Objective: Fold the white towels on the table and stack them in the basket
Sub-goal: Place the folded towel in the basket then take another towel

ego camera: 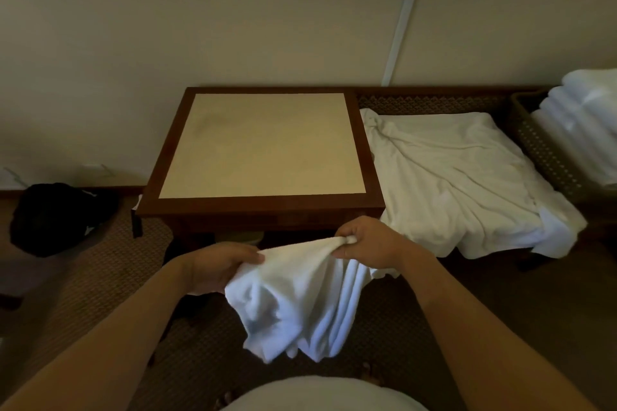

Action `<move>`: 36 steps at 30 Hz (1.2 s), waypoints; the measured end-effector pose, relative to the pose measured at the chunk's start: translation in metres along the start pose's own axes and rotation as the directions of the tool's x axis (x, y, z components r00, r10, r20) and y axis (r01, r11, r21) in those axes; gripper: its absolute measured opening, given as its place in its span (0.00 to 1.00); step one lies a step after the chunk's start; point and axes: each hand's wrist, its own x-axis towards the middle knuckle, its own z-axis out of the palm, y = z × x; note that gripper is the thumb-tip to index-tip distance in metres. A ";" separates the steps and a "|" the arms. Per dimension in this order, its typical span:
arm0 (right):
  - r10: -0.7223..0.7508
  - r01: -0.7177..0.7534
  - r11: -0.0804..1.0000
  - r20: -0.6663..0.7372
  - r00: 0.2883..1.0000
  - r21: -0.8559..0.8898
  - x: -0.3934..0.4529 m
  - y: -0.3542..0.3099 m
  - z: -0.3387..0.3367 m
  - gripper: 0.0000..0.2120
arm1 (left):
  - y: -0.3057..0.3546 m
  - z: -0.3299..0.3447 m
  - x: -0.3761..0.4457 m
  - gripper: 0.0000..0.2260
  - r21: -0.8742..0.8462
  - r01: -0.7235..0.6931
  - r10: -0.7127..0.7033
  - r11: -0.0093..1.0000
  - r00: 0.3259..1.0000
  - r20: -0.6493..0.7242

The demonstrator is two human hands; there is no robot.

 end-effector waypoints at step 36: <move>0.418 -0.202 0.829 -0.337 0.844 0.522 -0.005 -0.011 0.024 0.14 | 0.014 0.083 0.027 0.10 0.343 -0.303 0.457 0.889 0.608 -0.649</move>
